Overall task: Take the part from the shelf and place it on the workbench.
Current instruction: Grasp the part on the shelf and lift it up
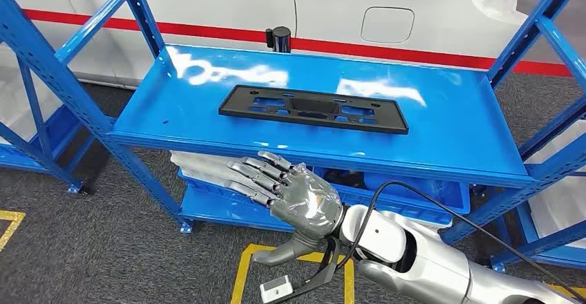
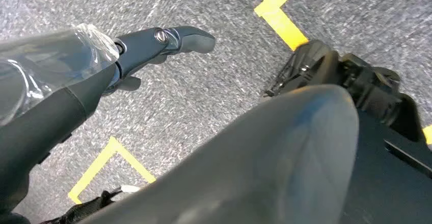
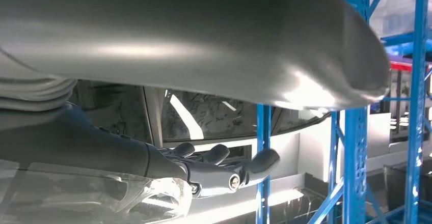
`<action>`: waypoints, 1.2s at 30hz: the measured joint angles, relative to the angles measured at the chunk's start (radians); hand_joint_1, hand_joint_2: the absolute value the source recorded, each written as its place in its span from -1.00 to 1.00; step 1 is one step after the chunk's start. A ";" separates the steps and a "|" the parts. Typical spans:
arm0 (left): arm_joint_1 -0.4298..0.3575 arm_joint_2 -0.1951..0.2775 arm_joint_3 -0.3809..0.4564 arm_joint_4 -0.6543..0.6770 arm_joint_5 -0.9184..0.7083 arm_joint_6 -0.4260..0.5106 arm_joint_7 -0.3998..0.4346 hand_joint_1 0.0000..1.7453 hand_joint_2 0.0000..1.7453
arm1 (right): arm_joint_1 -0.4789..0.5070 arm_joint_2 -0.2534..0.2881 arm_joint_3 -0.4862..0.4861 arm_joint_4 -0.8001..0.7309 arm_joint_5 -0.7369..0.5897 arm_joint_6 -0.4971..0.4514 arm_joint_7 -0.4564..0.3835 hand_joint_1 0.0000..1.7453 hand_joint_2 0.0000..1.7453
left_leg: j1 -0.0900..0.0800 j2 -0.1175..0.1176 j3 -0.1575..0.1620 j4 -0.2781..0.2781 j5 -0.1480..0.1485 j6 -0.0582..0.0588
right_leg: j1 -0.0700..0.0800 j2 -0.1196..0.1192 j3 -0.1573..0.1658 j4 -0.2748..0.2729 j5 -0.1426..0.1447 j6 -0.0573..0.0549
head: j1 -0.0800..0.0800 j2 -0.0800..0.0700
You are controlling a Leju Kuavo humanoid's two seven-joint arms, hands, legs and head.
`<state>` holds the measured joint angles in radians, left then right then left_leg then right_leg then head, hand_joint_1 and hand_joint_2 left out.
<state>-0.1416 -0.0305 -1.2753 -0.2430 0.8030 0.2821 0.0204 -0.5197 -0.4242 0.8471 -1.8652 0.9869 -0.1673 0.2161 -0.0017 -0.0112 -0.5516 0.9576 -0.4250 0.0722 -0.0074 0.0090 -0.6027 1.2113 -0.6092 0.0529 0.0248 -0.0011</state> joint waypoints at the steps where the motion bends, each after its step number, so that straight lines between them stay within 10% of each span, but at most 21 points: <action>1: 0.001 0.000 0.000 0.000 0.000 0.000 0.000 -1.00 -1.00 | 0.001 0.000 0.000 0.000 0.000 0.000 0.000 -1.00 -1.00 | 0.000 0.000 0.003 0.000 -0.004 0.000 | 0.000 0.000 -0.022 0.025 -0.007 0.000 | 0.000 0.000; 4: 0.004 0.000 0.000 0.000 0.000 0.000 0.000 -1.00 -1.00 | 0.003 -0.001 0.001 0.001 0.000 0.000 0.000 -1.00 -1.00 | 0.000 -0.002 0.024 0.000 -0.022 -0.001 | -0.002 0.000 -0.070 0.027 0.027 0.001 | 0.000 0.000; 7: 0.004 0.000 0.000 0.000 0.000 0.000 -0.001 -1.00 -1.00 | 0.004 -0.001 0.001 0.001 0.000 0.001 0.000 -1.00 -1.00 | 0.000 -0.004 0.056 -0.001 -0.048 -0.010 | -0.002 -0.003 -0.018 -0.166 0.158 -0.003 | 0.000 0.000; 12: 0.005 0.000 0.000 0.001 -0.001 -0.001 -0.005 -1.00 -1.00 | 0.008 -0.002 0.001 -0.003 -0.003 0.006 0.000 -1.00 -1.00 | -0.001 -0.004 0.071 0.018 -0.070 -0.039 | 0.003 -0.006 0.015 -0.228 0.173 -0.034 | 0.000 0.000; 18: 0.004 0.000 0.000 0.001 -0.001 -0.001 -0.006 -1.00 -1.00 | 0.009 -0.003 0.002 -0.008 -0.003 0.006 0.000 -1.00 -1.00 | 0.005 0.002 -0.125 0.319 -0.166 -0.062 | -0.003 -0.003 0.051 -0.232 0.145 -0.050 | -0.004 0.000; 22: 0.007 0.000 0.000 0.001 -0.001 -0.001 -0.006 -1.00 -1.00 | 0.010 -0.003 0.002 -0.008 -0.003 0.008 0.000 -1.00 -1.00 | -0.001 0.003 -0.088 0.115 -0.011 -0.047 | -0.002 0.000 0.096 -0.233 0.113 -0.044 | -0.004 0.000; 24: 0.005 0.001 0.000 0.002 -0.001 -0.001 -0.005 -1.00 -1.00 | 0.010 -0.003 0.002 -0.008 -0.002 0.012 0.001 -1.00 -1.00 | -0.011 0.004 -0.061 0.032 0.020 -0.035 | -0.003 0.001 0.107 -0.238 0.101 -0.035 | -0.004 0.000; 29: 0.006 0.001 0.000 0.003 -0.001 -0.001 -0.006 -1.00 -1.00 | 0.007 -0.004 0.001 -0.010 0.000 0.022 0.003 -1.00 -1.00 | -0.007 0.004 -0.020 -0.002 0.023 -0.007 | -0.002 0.000 0.104 -0.192 0.078 -0.010 | -0.002 0.000; 33: 0.004 0.001 0.000 0.004 -0.002 -0.001 -0.006 -1.00 -1.00 | 0.009 -0.006 0.002 -0.009 0.001 0.029 0.004 -1.00 -1.00 | -0.006 0.003 0.009 -0.006 0.000 0.002 | -0.005 -0.001 -0.038 0.029 -0.006 0.003 | -0.001 0.000; 36: 0.006 0.000 0.000 0.004 -0.004 -0.001 -0.006 -1.00 -1.00 | 0.011 -0.007 0.002 -0.008 0.000 0.034 0.005 -1.00 -1.00 | -0.005 0.001 0.039 -0.006 -0.025 -0.003 | -0.006 -0.002 -0.048 -0.052 0.093 0.004 | -0.001 0.000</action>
<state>-0.1353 -0.0305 -1.2753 -0.2391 0.7994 0.2812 0.0149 -0.5088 -0.4314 0.8492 -1.8736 0.9870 -0.1334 0.2214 -0.0065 -0.0100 -0.5126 0.9512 -0.4504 0.0690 -0.0134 0.0070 -0.6504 1.1593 -0.5161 0.0568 0.0239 -0.0011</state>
